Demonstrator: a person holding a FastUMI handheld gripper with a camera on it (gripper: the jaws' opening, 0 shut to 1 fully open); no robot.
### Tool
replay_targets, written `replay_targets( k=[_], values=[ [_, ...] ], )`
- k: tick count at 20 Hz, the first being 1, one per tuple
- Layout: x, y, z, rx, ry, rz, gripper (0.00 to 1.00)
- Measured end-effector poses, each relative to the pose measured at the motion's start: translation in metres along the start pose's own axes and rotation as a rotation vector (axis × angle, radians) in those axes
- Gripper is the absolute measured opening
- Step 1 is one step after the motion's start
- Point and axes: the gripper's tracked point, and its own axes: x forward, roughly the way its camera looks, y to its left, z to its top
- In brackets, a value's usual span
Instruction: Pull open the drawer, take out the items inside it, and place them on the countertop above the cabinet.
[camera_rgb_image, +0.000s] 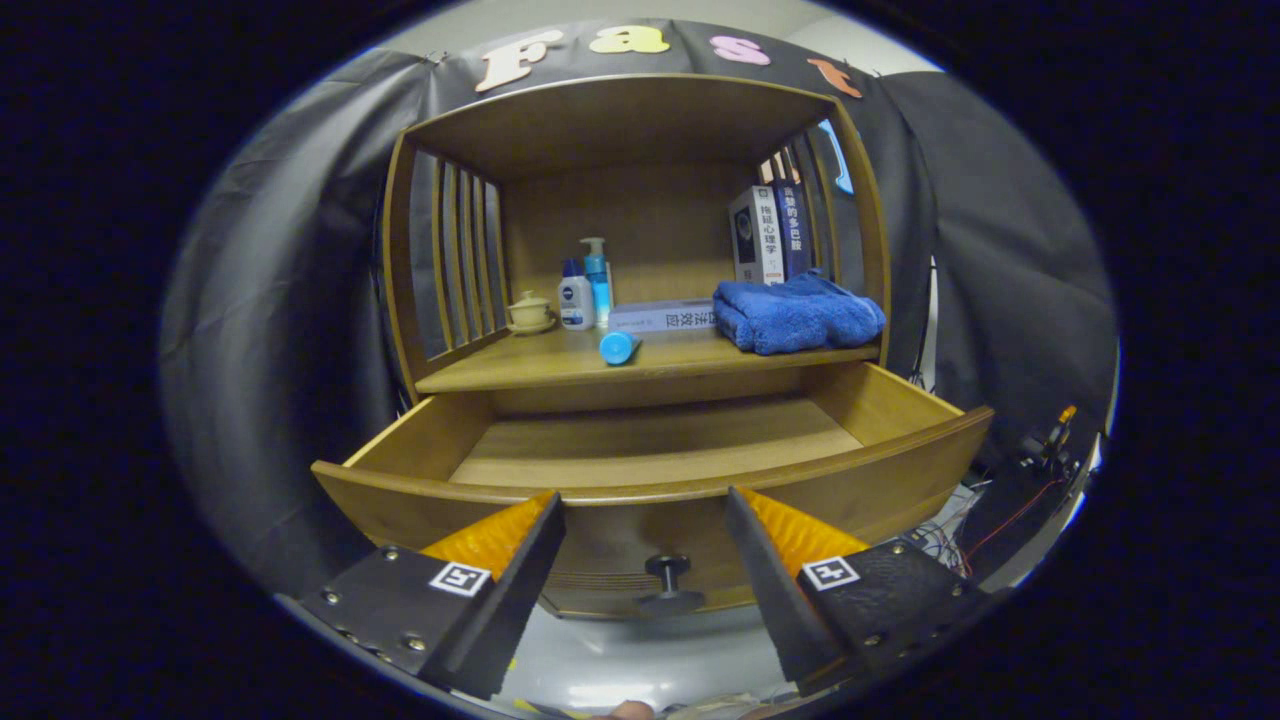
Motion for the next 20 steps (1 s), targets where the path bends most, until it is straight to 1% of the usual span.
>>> replay_targets(
  k=[1, 2, 3, 4, 5, 6, 11, 16, 20],
  values=[
    [0.005, -0.001, 0.007, 0.005, -0.019, 0.002, 0.97],
    [0.013, 0.001, 0.000, -0.010, 0.022, 0.003, 0.98],
    [0.019, 0.001, 0.006, -0.010, -0.006, 0.002, 0.98],
    [0.027, 0.002, 0.006, -0.024, 0.029, 0.002, 0.99],
    [0.038, 0.003, 0.013, -0.037, 0.018, 0.000, 0.99],
    [0.045, 0.003, 0.011, -0.051, 0.039, -0.003, 0.99],
    [0.080, 0.003, 0.023, -0.036, 0.039, 0.006, 0.99],
    [0.125, 0.007, 0.034, -0.022, 0.041, 0.010, 0.99],
    [0.150, 0.007, 0.040, -0.008, 0.039, 0.006, 0.99]
  ],
)
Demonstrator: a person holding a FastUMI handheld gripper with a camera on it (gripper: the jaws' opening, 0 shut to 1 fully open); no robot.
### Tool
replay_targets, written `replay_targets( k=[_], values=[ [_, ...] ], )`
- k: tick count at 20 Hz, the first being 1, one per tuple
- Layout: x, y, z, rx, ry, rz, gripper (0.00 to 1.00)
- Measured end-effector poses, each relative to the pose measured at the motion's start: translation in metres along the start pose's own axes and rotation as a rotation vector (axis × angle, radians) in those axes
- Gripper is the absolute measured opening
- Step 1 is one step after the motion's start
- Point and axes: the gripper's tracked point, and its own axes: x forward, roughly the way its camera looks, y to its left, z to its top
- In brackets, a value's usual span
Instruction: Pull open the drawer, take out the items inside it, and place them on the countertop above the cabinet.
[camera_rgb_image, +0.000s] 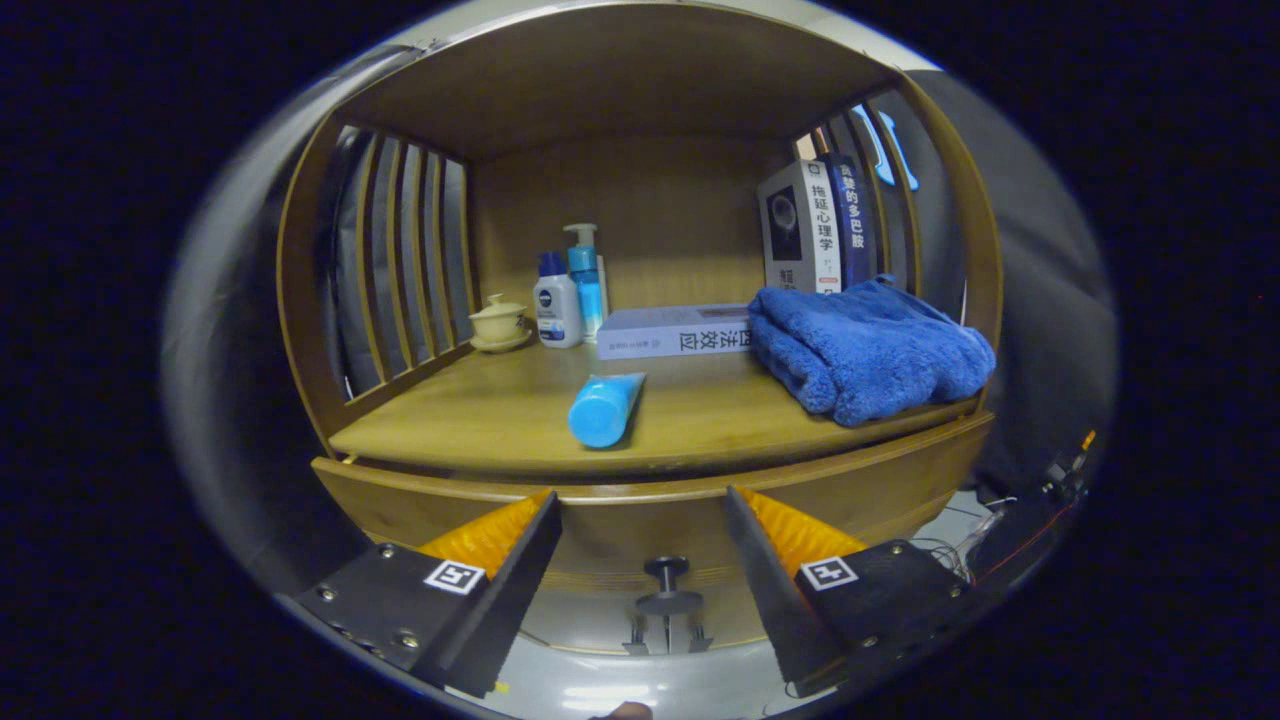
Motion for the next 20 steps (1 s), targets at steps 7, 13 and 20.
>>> replay_targets(
  k=[7, 13, 20],
  values=[
    [0.002, 0.001, 0.004, 0.061, -0.028, 0.021, 0.98],
    [-0.018, 0.016, 0.014, 0.032, 0.004, 0.097, 1.00],
    [-0.087, -0.008, 0.079, 0.007, -0.117, 0.019, 1.00]
  ],
)
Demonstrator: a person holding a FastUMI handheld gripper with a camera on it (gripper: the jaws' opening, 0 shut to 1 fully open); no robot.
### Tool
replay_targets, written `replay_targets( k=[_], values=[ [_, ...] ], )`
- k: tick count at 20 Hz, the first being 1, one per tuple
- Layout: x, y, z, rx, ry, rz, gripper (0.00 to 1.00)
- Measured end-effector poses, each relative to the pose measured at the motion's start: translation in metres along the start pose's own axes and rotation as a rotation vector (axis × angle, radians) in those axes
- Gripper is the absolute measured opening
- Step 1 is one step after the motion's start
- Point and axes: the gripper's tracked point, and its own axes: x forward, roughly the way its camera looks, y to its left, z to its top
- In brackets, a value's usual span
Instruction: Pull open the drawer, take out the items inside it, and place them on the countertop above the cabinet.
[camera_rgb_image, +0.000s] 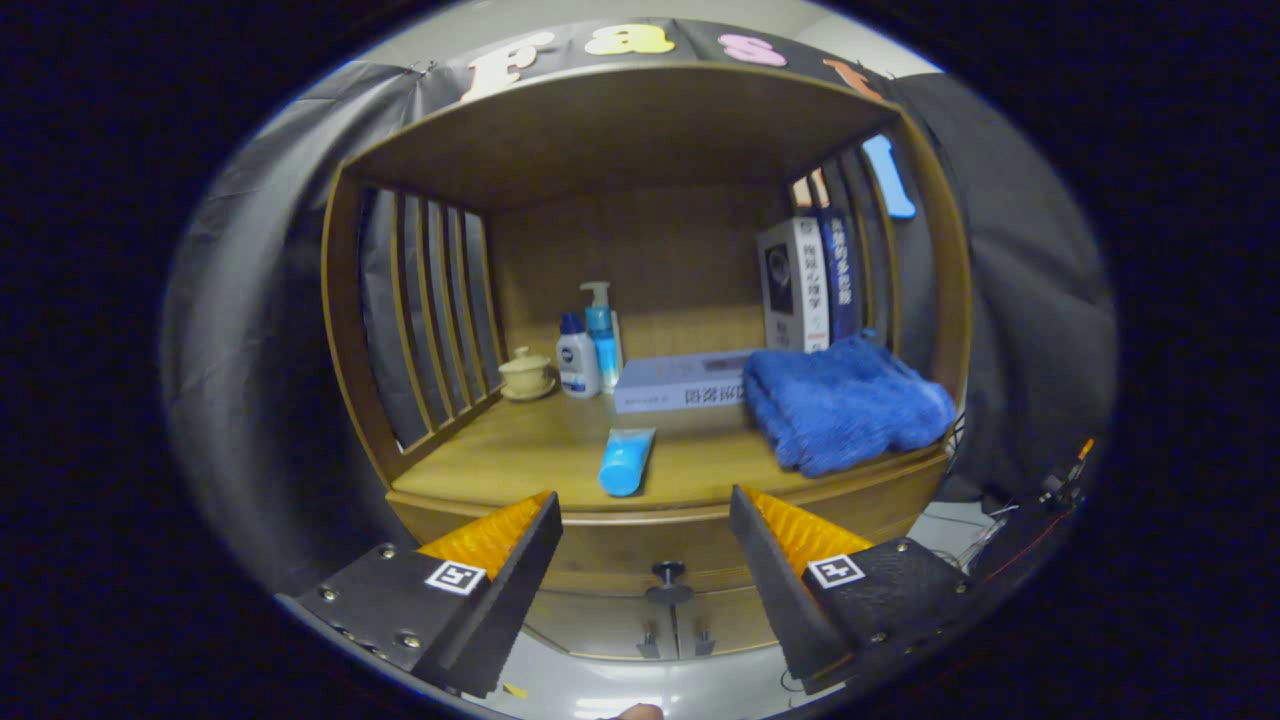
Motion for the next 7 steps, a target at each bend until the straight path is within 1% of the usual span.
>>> replay_targets(
  k=[5, 7],
  values=[
    [-0.056, -0.031, 0.068, -0.024, -0.171, -0.099, 1.00],
    [-0.080, -0.048, 0.085, -0.018, -0.221, -0.146, 1.00]
  ],
)
